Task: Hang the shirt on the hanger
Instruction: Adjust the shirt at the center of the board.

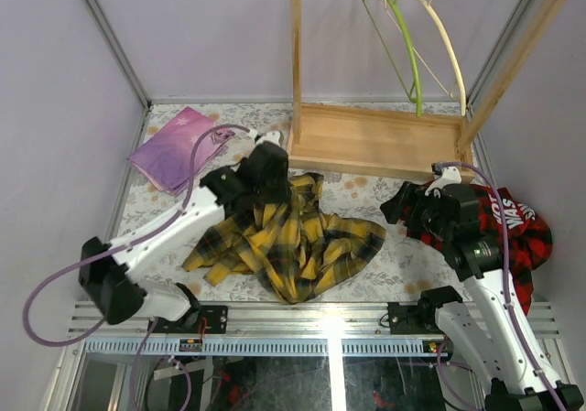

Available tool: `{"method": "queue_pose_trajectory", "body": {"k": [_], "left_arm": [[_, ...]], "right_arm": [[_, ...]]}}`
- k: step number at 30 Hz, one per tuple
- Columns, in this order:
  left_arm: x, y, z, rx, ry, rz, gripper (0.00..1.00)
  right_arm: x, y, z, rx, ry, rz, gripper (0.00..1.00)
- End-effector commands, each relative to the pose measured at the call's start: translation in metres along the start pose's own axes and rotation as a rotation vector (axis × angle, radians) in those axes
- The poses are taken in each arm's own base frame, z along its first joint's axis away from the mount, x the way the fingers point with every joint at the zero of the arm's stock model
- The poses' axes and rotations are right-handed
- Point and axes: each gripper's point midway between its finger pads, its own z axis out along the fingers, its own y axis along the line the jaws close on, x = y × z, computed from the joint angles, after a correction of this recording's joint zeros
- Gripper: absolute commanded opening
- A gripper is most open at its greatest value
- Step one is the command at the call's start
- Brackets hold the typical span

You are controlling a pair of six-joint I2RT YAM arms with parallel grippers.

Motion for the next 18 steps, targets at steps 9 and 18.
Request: {"method": "queue_pose_trajectory", "body": {"k": [9,18], "left_arm": [[-0.1,0.085,0.125,-0.043,0.061,-0.297,0.33],[-0.124,0.114,0.044,-0.04,-0.139,-0.3,1.0]], "right_arm": [[-0.001,0.022,-0.005,-0.113,0.01,-0.012,0.87],[0.003,0.013,-0.003,-0.071,0.024,-0.039,0.87]]}}
